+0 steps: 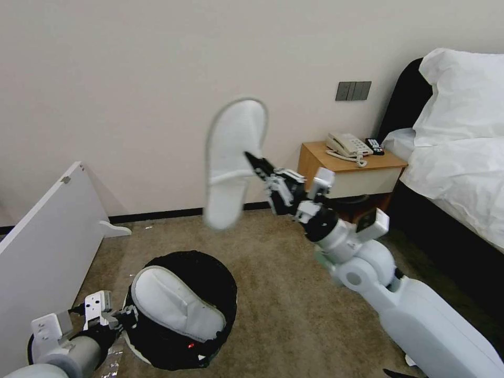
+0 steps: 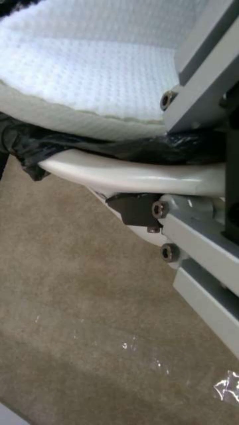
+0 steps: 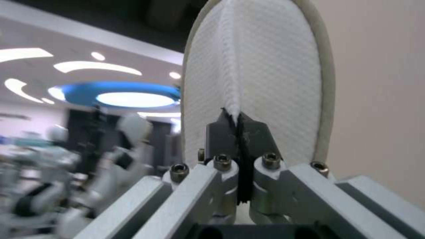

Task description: Pick up the trash bin, then pick up the garbage from the floor and place it into the trash bin.

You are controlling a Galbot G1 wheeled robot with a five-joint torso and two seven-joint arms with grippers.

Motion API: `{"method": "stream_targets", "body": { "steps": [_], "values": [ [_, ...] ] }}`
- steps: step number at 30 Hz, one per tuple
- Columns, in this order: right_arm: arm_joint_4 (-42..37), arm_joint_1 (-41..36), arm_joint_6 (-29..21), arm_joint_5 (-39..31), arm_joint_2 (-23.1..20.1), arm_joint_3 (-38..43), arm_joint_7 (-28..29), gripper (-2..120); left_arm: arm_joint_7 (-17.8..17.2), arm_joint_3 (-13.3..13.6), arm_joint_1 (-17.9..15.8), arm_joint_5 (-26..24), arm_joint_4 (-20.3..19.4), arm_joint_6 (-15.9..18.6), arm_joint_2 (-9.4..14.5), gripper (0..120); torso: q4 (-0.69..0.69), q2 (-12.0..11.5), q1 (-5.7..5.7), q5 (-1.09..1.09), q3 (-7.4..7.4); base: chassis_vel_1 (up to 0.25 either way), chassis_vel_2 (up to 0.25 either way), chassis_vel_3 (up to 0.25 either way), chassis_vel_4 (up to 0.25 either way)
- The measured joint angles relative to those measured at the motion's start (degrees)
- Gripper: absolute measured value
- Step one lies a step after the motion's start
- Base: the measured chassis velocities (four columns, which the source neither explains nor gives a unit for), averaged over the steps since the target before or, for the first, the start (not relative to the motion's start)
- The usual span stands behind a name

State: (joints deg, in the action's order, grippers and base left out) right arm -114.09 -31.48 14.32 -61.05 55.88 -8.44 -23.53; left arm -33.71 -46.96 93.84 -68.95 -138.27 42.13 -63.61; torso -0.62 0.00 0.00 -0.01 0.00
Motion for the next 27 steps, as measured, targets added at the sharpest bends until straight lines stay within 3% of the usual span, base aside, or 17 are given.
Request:
{"method": "stream_targets", "body": {
  "steps": [15,27],
  "values": [
    [2.7,4.2,-0.6,-2.4,0.4,-11.3,-4.9,0,0.0,-0.7,0.5,0.1,-0.4,0.0,-0.4,1,0.0,0.0,0.0,0.0,0.0,0.0,0.0,0.0,0.0],
    [7.9,2.3,0.7,1.9,-0.9,-19.7,-8.0,0,-0.1,-2.2,0.4,-1.2,-0.8,0.0,-0.2,1,0.0,0.0,0.0,0.0,0.0,0.0,0.0,0.0,0.0]
  ]
}}
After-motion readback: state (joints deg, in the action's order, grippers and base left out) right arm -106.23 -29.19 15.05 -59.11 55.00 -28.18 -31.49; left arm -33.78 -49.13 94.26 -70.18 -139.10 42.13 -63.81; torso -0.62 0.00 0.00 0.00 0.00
